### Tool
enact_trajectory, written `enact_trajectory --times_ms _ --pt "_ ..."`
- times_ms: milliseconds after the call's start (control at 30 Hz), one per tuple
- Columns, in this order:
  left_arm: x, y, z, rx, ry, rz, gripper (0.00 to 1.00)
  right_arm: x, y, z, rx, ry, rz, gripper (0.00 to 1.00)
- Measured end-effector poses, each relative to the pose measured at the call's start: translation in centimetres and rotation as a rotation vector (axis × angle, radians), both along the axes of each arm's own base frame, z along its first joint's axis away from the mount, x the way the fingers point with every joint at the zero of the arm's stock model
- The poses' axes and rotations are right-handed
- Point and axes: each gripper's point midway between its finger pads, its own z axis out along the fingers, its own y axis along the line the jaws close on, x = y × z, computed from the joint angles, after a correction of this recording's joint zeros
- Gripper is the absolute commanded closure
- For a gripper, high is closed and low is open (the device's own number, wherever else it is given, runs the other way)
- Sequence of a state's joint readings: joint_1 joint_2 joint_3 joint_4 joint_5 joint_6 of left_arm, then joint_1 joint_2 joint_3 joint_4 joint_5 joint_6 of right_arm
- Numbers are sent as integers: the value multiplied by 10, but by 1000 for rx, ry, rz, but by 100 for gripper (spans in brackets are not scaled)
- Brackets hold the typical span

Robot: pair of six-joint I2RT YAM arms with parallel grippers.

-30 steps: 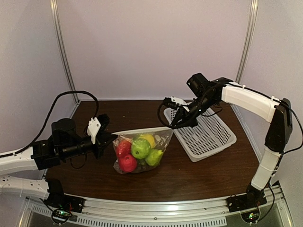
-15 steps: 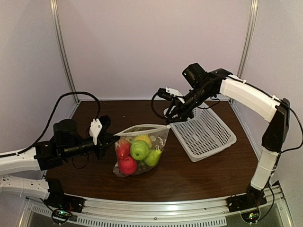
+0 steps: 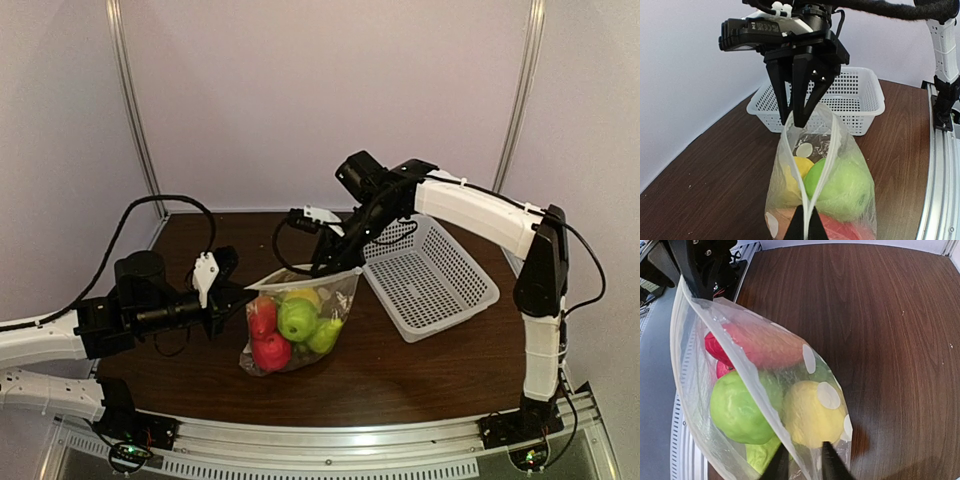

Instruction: Open the zip-top bag and remove the fake food

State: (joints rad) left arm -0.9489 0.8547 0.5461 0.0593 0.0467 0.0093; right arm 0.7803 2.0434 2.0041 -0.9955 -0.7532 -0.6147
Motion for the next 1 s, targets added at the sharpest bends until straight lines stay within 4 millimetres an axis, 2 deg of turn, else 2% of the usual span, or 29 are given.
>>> enact_trajectory --times_ms 33,100,133,167,233,400,500,533,633,667,700,1000 --pt "0 0 0 0 0 0 95 0 1 0 -2 7 -12 100" --pt "0 1 0 1 4 5 63 2 2 3 3 0 -23 100" --pt "1 2 0 1 11 16 52 4 4 7 7 -5 -33 100" --pt "3 3 2 -1 15 29 44 6 7 11 16 -17 -42 100" --pt "8 6 14 -25 31 67 35 11 14 26 39 -56 -59 100" --pt "19 12 63 -129 58 149 31 13 33 62 95 -160 -69 100" --pt "29 15 87 -183 80 200 29 7 46 70 110 -199 -65 100" --pt "32 13 90 -193 90 211 25 6 50 70 110 -207 -67 100" --pt "39 6 82 -192 140 228 21 9 62 64 106 -214 -86 100" --pt "42 2 73 -182 167 235 17 12 65 60 100 -214 -100 100" --pt "50 -6 50 -171 235 264 15 22 69 49 82 -207 -150 100" --pt "81 -9 22 -214 285 421 16 42 66 50 80 -196 -277 100"
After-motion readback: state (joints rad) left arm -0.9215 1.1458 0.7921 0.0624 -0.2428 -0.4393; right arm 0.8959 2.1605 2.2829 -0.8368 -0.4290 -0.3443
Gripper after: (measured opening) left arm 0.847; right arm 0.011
